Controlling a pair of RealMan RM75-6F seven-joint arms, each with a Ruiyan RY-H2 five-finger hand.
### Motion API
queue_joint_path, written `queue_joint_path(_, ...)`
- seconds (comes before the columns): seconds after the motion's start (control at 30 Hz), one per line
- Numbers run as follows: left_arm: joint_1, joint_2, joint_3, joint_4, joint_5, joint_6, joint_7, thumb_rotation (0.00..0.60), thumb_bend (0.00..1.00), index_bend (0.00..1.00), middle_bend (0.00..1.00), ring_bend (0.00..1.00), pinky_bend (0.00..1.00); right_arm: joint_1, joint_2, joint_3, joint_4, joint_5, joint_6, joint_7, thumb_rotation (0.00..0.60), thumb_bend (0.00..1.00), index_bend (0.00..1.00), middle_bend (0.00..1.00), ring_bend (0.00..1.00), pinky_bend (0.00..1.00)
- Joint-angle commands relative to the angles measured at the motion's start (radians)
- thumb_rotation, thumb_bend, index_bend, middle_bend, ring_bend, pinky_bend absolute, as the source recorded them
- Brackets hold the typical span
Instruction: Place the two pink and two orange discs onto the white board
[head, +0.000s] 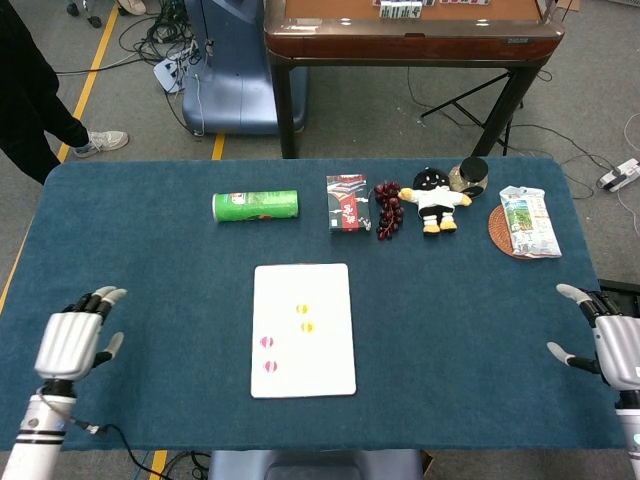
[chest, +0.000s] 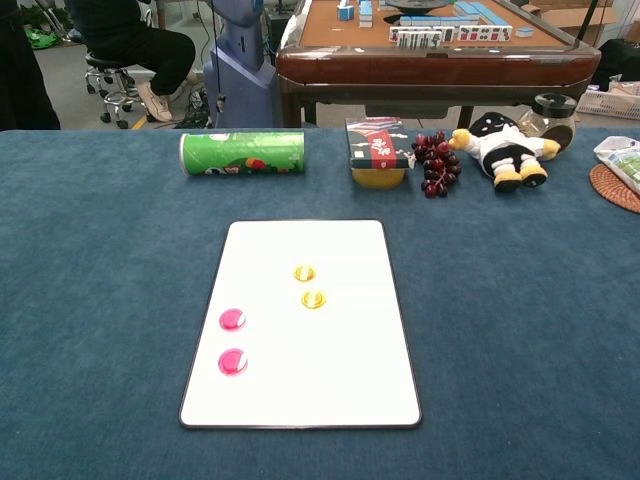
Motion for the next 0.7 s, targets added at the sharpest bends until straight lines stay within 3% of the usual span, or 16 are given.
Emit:
queue_joint_path(0.03, 0.092, 0.033, -0.001, 0.066, 0.039, 0.063, -0.096, 0.600, 0.34, 0.29, 0.22, 0.24, 0.42, 0.007, -0.009, -0.001, -0.003, 0.005, -0.011, -0.021, 0.600, 0.00, 0.22, 0.29, 0.22, 0.41)
queue_joint_path(0.27, 0.190, 0.036, -0.047, 0.139, 0.066, 0.093, -0.203, 0.600, 0.34, 0.31, 0.22, 0.23, 0.40, 0.015, -0.016, -0.003, -0.009, 0.011, -0.021, -0.057, 0.600, 0.00, 0.22, 0.29, 0.22, 0.41)
queue_joint_path(0.7, 0.231, 0.014, -0.093, 0.185, 0.141, -0.005, -0.163, 0.600, 0.34, 0.33, 0.23, 0.23, 0.40, 0.017, -0.006, 0.001, 0.006, 0.026, -0.031, -0.009, 0.600, 0.00, 0.22, 0.29, 0.22, 0.41)
